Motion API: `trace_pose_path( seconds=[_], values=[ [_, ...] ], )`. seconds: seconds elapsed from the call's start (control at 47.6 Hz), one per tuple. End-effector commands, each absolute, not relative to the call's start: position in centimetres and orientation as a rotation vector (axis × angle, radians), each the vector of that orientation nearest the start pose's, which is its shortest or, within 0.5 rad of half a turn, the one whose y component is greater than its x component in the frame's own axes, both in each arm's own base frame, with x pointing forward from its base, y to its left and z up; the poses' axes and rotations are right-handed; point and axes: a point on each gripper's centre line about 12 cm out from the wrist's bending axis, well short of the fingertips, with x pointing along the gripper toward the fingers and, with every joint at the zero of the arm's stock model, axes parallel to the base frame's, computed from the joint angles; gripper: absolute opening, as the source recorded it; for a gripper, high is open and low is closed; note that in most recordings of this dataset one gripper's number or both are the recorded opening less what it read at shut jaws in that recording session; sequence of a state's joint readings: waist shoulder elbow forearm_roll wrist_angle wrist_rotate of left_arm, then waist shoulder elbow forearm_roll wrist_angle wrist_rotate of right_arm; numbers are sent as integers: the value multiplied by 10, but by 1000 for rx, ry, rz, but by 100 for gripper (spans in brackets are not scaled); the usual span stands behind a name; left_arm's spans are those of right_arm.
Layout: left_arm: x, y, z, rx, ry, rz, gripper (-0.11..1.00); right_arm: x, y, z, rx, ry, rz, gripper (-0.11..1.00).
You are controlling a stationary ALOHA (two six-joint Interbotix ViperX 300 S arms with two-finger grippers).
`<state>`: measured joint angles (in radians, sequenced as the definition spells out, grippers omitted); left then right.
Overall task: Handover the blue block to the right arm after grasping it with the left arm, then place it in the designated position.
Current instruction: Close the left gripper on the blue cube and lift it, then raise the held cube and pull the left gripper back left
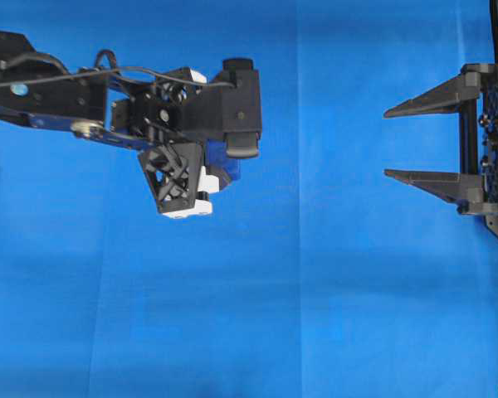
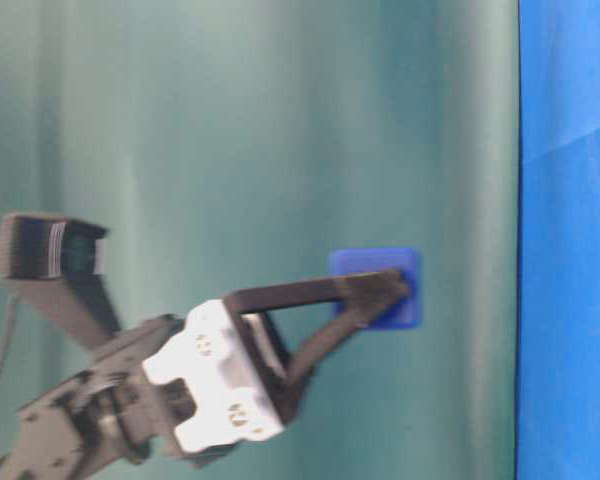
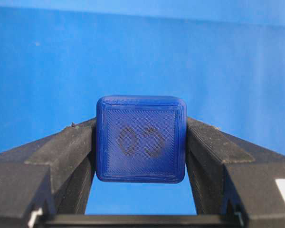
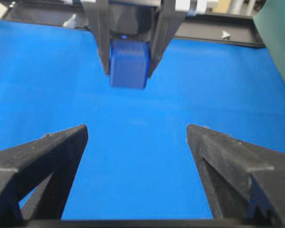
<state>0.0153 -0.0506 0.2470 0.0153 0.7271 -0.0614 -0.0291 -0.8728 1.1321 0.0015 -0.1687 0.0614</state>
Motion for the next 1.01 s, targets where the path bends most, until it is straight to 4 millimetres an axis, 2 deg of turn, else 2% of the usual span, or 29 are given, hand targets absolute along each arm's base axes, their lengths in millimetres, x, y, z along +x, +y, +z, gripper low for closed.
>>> trace_pose_path(
  seconds=[0.0, 0.231, 0.988],
  values=[
    [406, 8, 310, -43, 849, 46, 49, 218, -7, 287, 68, 65, -34, 97],
    [403, 8, 321, -39, 851, 47, 49, 218, -7, 287, 68, 63, -34, 97],
    [401, 8, 320, -42, 854, 49, 49, 218, -7, 287, 70, 65, -34, 97]
  ],
)
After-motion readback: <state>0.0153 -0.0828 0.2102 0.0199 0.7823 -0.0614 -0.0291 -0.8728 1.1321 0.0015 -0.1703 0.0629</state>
